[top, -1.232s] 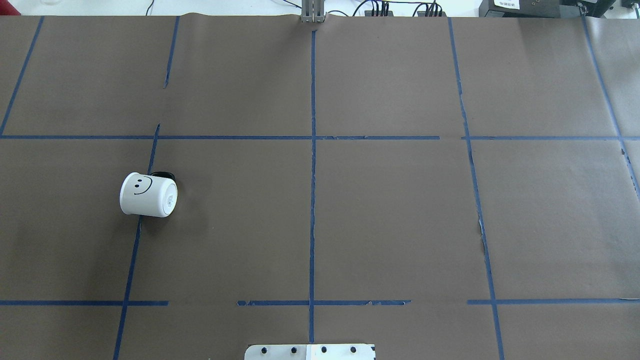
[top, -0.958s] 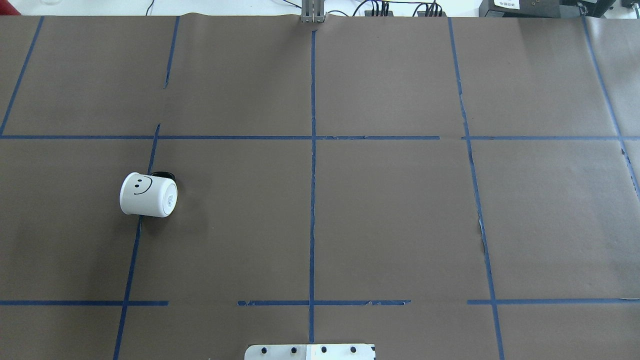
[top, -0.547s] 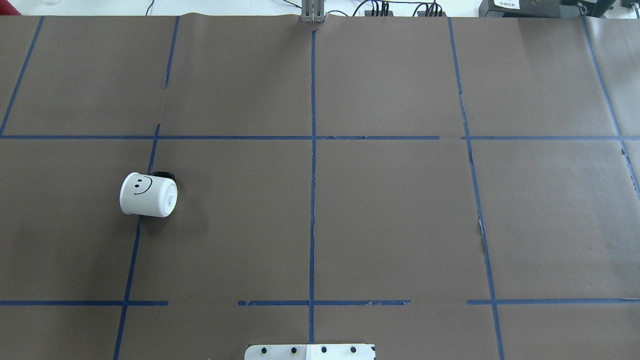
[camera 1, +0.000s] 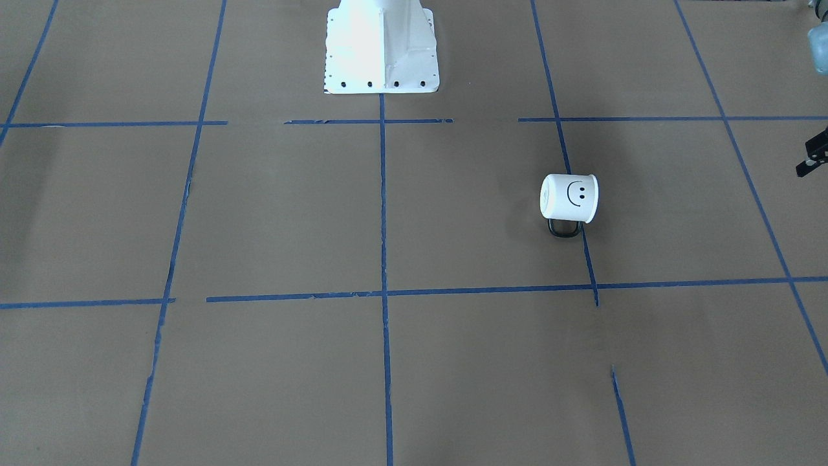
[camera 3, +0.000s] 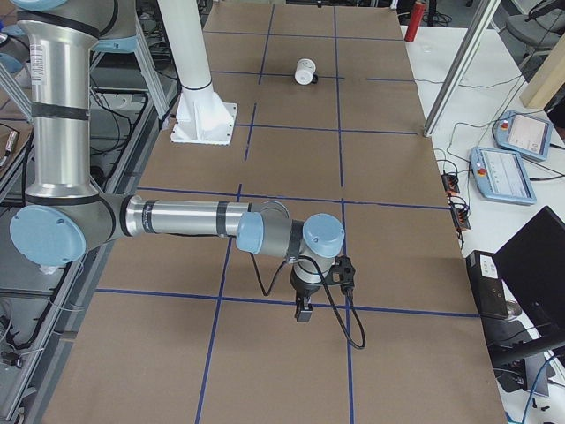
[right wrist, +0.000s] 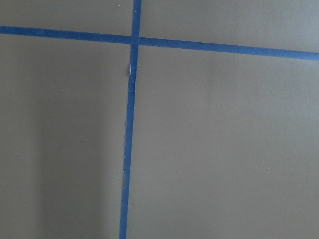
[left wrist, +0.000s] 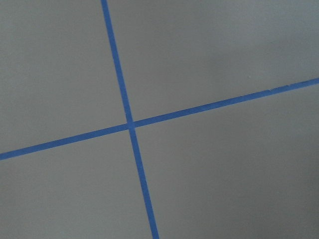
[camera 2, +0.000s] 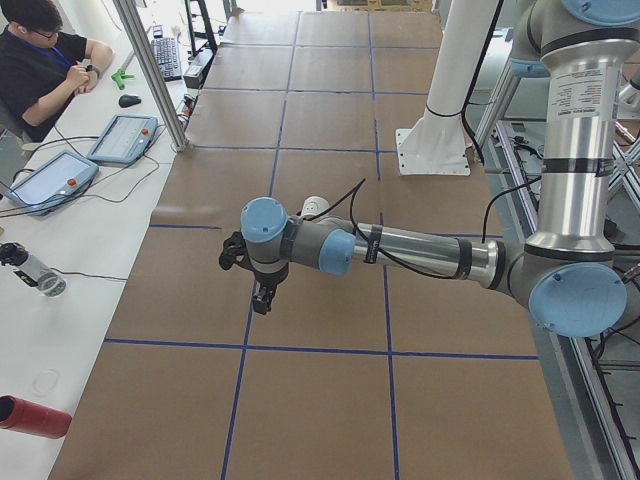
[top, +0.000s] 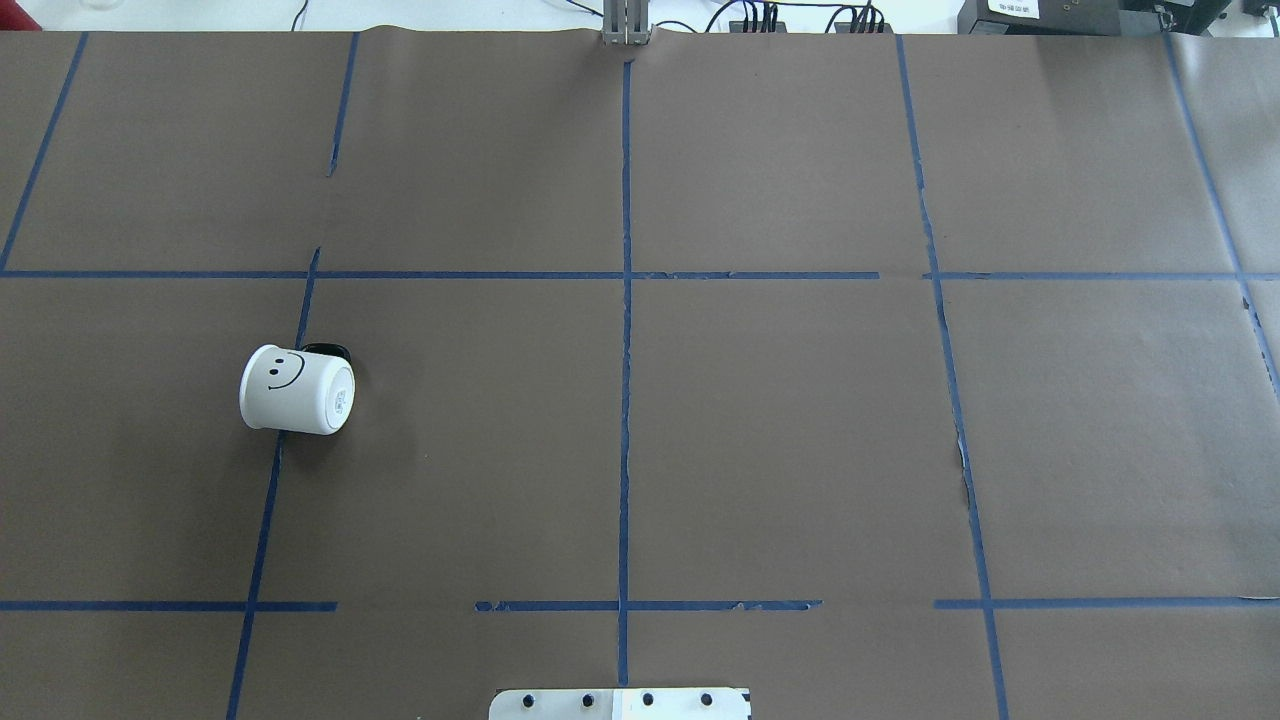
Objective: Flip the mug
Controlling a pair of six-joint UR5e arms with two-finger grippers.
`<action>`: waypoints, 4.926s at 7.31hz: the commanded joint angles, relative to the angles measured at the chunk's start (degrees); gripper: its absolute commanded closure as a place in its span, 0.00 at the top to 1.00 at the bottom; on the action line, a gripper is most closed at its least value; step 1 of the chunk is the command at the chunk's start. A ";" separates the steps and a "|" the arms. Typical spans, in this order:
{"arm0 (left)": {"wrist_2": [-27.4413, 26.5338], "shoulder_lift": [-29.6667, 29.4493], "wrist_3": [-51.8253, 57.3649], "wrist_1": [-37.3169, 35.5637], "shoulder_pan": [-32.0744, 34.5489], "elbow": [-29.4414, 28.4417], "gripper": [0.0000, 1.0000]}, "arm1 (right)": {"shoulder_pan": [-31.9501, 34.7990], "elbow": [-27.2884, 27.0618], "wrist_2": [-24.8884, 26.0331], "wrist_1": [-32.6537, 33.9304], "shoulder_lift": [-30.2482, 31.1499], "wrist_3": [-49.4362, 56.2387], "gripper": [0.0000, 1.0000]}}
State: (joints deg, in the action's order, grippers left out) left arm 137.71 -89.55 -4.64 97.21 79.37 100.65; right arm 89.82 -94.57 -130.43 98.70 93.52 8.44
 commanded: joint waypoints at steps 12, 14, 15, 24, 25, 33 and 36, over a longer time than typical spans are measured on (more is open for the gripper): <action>-12.38 -4.58 -68.90 72.83 -28.99 -15.70 1.00 | 0.00 0.00 0.00 0.00 0.00 0.00 1.00; -10.64 -4.84 -70.68 82.69 -30.50 -19.53 1.00 | 0.00 0.00 0.00 0.00 0.00 0.00 1.00; -9.15 -4.84 -71.82 83.92 -30.67 -19.62 1.00 | 0.00 0.00 0.00 0.00 0.00 0.00 1.00; -14.49 -8.97 -81.56 95.26 -36.20 -25.68 1.00 | 0.09 0.00 0.00 0.00 0.00 0.00 1.00; -15.10 -8.98 -81.67 95.61 -37.08 -25.51 0.85 | 0.00 0.00 0.00 0.00 0.00 0.00 1.00; -2.89 -14.86 -91.51 90.44 -36.65 -21.03 0.00 | 0.00 0.00 0.00 0.00 0.00 0.00 1.00; -1.40 -18.71 -91.34 60.59 -36.74 -8.34 0.00 | 0.00 0.00 0.00 0.00 0.00 0.00 1.00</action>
State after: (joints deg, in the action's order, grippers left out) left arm 135.43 -106.15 -96.03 172.38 42.67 86.16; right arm 89.82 -94.57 -130.43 98.70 93.51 8.44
